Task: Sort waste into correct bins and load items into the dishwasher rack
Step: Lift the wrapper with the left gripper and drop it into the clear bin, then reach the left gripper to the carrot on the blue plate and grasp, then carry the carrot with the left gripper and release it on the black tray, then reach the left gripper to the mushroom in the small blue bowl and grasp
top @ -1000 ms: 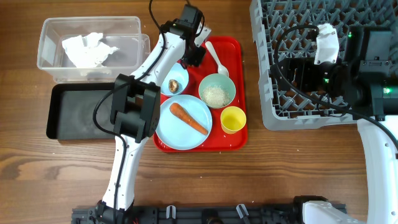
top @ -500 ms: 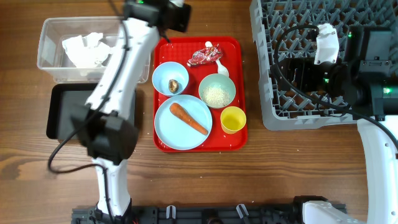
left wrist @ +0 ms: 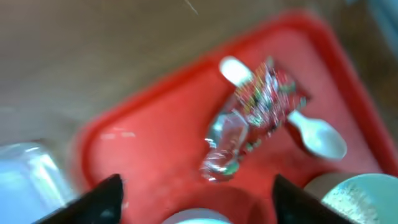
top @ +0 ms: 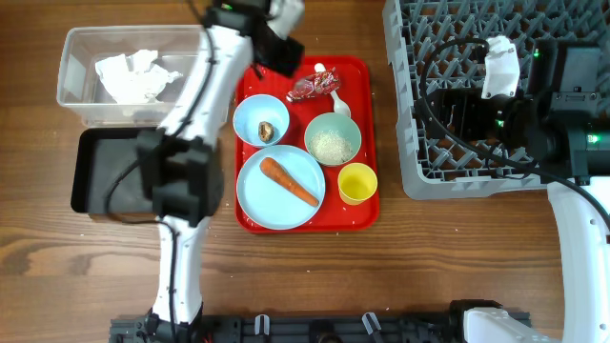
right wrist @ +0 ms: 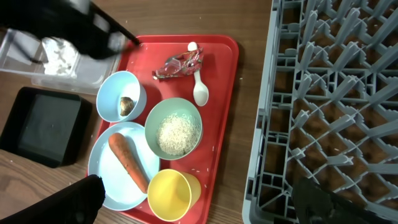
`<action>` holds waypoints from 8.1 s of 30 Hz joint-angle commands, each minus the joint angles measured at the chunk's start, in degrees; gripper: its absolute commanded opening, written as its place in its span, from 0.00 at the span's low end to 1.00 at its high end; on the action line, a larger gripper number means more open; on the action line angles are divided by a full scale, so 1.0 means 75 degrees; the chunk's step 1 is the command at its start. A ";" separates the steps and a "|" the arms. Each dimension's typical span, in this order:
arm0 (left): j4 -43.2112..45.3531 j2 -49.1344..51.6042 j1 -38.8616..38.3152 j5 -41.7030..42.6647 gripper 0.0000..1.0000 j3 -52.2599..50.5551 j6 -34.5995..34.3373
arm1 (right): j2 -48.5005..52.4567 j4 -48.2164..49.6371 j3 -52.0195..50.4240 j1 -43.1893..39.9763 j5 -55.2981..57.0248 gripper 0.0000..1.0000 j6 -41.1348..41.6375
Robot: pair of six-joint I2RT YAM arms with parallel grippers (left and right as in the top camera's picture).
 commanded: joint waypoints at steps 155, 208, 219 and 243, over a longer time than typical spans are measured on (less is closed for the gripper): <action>-0.1763 -0.4284 -0.0901 -0.1070 0.06 -0.4887 -0.6458 | 0.0087 0.0079 0.0114 -0.0026 -0.0061 1.00 0.0000; 0.1577 -0.6018 0.4692 -0.2433 0.94 -0.8300 -0.6426 | 0.0087 0.0289 0.0114 -0.0026 -0.0038 1.00 0.0076; 0.1877 -0.6892 0.1853 -0.1518 1.00 -0.7831 -0.3392 | 0.0087 0.0280 0.0114 -0.0026 -0.0038 1.00 0.0224; 0.5030 -0.3401 -0.0880 -0.2113 0.91 -0.7691 -0.1265 | 0.0087 0.0041 0.0114 -0.0026 -0.0038 1.00 0.0219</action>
